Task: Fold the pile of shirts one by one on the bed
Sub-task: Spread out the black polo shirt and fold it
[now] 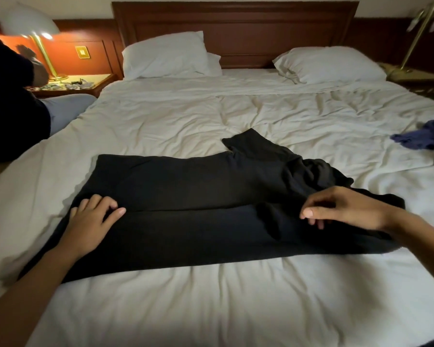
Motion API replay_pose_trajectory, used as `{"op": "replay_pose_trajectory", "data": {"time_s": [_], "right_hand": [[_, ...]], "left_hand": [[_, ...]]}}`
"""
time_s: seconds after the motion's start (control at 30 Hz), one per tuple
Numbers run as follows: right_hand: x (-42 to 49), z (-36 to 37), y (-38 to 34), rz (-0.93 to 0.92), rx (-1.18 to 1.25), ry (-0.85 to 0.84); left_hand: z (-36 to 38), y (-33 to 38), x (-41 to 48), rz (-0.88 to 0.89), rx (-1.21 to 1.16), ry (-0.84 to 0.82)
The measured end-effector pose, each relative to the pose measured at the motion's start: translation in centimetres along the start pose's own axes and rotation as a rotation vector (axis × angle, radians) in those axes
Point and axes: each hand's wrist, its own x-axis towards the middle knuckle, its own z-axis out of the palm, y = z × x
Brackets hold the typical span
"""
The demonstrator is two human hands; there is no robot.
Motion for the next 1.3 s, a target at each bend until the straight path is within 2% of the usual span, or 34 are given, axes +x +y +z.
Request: {"op": "replay_pose_trajectory", "data": {"time_s": [0.1,0.23,0.37,0.47,0.6,0.63,0.73,0.8,0.9,1.0,1.07,1.17,1.3], "right_hand": [[-2.1,1.1,0.3,-0.014,-0.131,0.209],[-3.4,3.6,1.4,-0.037,-0.271,0.206],[-2.8,4.1,1.2,-0.053,-0.249,0.349],[-1.6,3.7,1.1,0.068,-0.15,0.357],[1.3,0.7,4.2,0.277,-0.33,0.737],[2.2,-0.3,5.3,0.377,-0.353,0.749],[4.4,-2.9,8.9,0.685,-0.305,0.608],[5.7,-3.7,10.8,0.781,-0.295,0.519],[7.1,-3.8,12.7,0.748,-0.33,0.486],[6.9,-4.3,14.7,0.705,-0.285,0.619],[5.7,-5.2,15.7,0.796,-0.262,0.689],[4.5,-6.1,16.5,0.897,-0.272,0.588],[6.8,-6.1,14.8,0.7,-0.323,0.611]], "left_hand": [[0.0,0.2,-0.3,-0.026,0.016,-0.026],[-0.5,0.5,-1.1,-0.057,-0.001,-0.099],[-0.9,2.5,-1.3,-0.044,-0.065,-0.201],[-0.3,6.7,-0.6,0.029,-0.136,-0.325],[2.2,12.7,0.9,0.093,-0.091,-0.435],[2.9,13.9,1.5,0.098,-0.088,-0.435],[5.0,17.7,3.9,0.098,-0.1,-0.444],[6.5,19.8,5.5,0.097,-0.095,-0.444],[8.6,21.5,7.5,0.105,-0.031,-0.422],[10.3,21.7,9.1,0.086,0.026,-0.377],[10.9,21.6,10.1,0.069,0.052,-0.367],[11.4,21.6,10.8,0.051,0.085,-0.368],[11.5,21.9,11.0,0.039,0.101,-0.366]]}}
